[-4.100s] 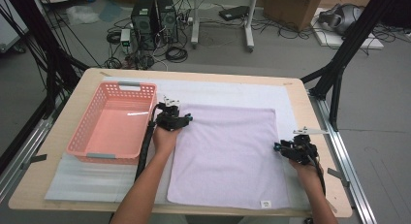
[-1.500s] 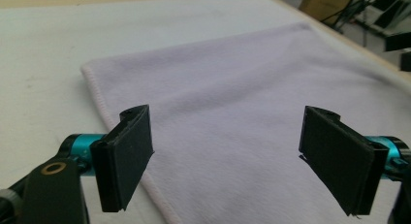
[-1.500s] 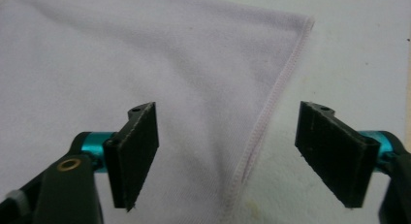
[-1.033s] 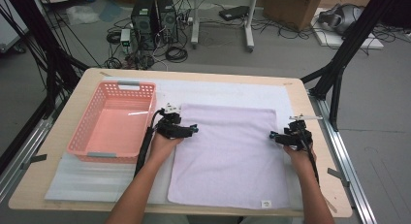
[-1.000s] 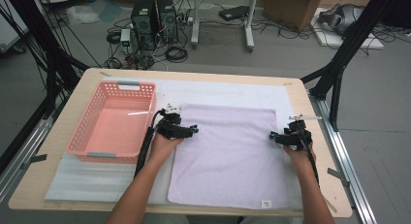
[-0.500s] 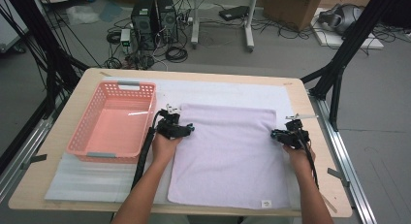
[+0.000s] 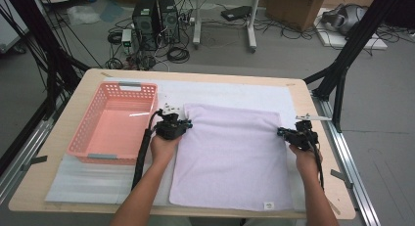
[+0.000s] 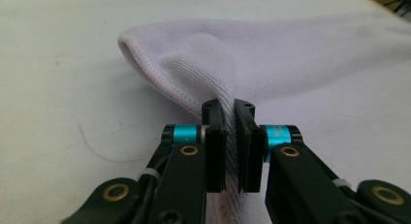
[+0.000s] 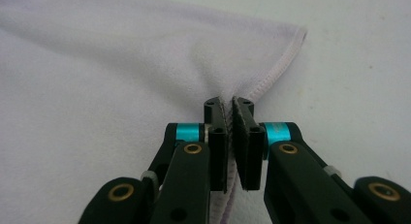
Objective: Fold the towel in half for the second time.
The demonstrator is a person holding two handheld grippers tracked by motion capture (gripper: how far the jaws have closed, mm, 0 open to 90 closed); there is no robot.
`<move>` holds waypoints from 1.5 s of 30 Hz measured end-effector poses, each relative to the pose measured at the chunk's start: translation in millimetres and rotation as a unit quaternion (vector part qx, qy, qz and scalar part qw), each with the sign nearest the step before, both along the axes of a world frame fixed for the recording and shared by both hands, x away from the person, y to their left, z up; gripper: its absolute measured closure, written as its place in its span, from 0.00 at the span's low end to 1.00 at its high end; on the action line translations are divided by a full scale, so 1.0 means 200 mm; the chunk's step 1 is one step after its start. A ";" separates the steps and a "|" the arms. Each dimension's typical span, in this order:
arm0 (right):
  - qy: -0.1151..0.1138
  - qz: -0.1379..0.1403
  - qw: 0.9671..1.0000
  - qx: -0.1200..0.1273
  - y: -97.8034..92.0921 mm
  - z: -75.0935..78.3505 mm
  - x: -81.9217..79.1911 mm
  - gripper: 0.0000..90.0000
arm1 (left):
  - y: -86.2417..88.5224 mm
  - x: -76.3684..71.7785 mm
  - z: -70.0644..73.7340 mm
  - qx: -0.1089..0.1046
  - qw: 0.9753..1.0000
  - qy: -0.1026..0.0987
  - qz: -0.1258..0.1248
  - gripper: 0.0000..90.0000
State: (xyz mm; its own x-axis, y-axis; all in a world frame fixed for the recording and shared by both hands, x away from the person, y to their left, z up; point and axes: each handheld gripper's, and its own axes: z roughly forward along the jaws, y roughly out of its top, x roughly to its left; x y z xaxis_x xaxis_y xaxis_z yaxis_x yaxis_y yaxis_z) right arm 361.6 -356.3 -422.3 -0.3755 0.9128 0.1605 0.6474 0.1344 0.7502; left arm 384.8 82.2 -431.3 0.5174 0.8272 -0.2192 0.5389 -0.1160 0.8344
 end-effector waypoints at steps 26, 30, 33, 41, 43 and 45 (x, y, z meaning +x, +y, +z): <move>-0.007 0.056 0.998 0.004 -0.03 0.04 -0.50 0.92 | 0.11 -0.43 0.01 -0.011 0.996 0.014 -0.085 0.87; -0.011 0.027 1.000 0.001 -0.03 0.07 -0.47 0.66 | 0.09 -0.40 0.03 -0.013 0.998 0.013 -0.062 0.51; -0.030 0.015 0.999 -0.002 -0.02 0.12 -0.42 0.61 | 0.08 -0.34 0.04 -0.022 0.999 0.008 -0.042 0.46; 0.011 0.004 0.999 -0.039 0.05 0.06 -0.18 0.53 | 0.07 -0.19 -0.04 -0.015 0.999 0.040 0.002 0.45; 0.024 0.005 0.998 -0.049 0.07 0.02 -0.13 0.51 | 0.08 -0.17 -0.06 -0.013 0.999 0.051 0.005 0.44; 0.039 0.007 0.997 -0.063 0.09 -0.01 -0.10 0.50 | 0.07 -0.16 -0.08 0.000 0.999 0.051 0.001 0.44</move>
